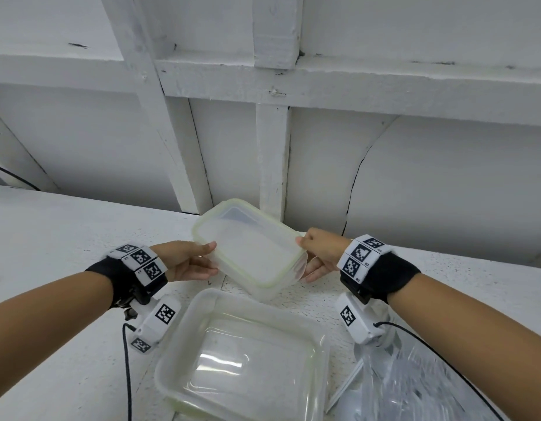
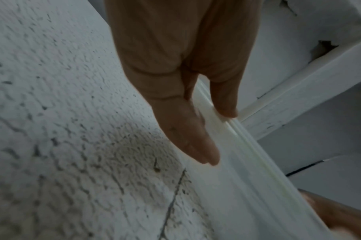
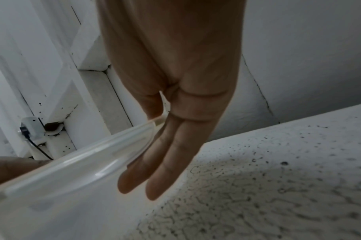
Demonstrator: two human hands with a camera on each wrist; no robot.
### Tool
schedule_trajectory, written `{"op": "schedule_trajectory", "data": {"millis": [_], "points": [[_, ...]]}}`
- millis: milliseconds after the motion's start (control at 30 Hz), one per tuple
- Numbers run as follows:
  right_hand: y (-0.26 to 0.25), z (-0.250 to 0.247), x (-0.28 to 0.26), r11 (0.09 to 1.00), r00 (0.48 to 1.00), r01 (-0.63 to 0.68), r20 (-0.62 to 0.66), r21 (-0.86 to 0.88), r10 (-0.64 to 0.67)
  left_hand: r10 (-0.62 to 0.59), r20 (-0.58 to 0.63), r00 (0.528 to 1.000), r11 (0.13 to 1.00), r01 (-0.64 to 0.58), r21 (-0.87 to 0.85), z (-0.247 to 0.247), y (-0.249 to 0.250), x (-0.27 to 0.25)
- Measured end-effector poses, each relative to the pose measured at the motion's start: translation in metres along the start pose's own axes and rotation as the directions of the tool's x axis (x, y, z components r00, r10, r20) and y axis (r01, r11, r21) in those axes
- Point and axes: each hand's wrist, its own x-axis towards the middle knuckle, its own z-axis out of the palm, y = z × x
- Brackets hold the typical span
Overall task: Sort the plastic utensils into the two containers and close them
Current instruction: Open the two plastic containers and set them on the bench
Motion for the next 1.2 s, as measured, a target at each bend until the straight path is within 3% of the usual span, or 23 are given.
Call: {"op": "schedule_trajectory", "data": {"millis": [200,300,500,667,767,933,1033,1100,1200], "points": [[-0.009,-0.003,-0.005,0.982,0.998,-0.036,-0.062,-0.185,0.024,0.041,-0.050,0.998,0.996,-0.037,0.080,0.003,0.005,-0.004],[-0.026,-0.004,0.006,0.947,0.990,-0.004,-0.132,-0.320,-0.040,0.017,-0.025,1.000,0.994,-0.014,0.105,0.002,0.007,-0.006],[-0.041,0.006,0.040,0.839,0.987,-0.019,-0.143,-0.544,-0.070,-0.030,0.001,1.000,0.979,0.030,0.201,0.001,0.009,-0.009],[-0.034,0.002,0.057,0.858,0.995,0.008,-0.079,-0.513,-0.056,-0.018,-0.001,1.000,0.978,0.018,0.207,0.003,0.006,-0.009],[-0.035,0.001,0.057,0.893,0.989,0.069,-0.087,-0.444,-0.119,0.012,-0.012,1.000,0.980,-0.009,0.200,0.006,0.006,-0.011],[-0.030,0.005,0.043,0.849,0.964,0.139,-0.128,-0.509,-0.234,0.052,-0.066,0.997,0.960,-0.031,0.277,0.008,0.005,-0.015],[-0.032,0.012,0.024,0.665,0.923,0.134,-0.151,-0.734,-0.353,0.123,-0.124,0.985,0.938,-0.074,0.340,0.012,0.011,-0.022],[-0.040,0.022,-0.006,0.511,0.889,0.237,-0.029,-0.826,-0.458,0.191,-0.158,0.969,0.926,-0.124,0.357,0.018,0.021,-0.030],[-0.048,0.044,-0.054,0.298,0.874,0.297,0.132,-0.907,-0.468,0.314,-0.174,0.933,0.909,-0.243,0.340,0.027,0.042,-0.043]]}}
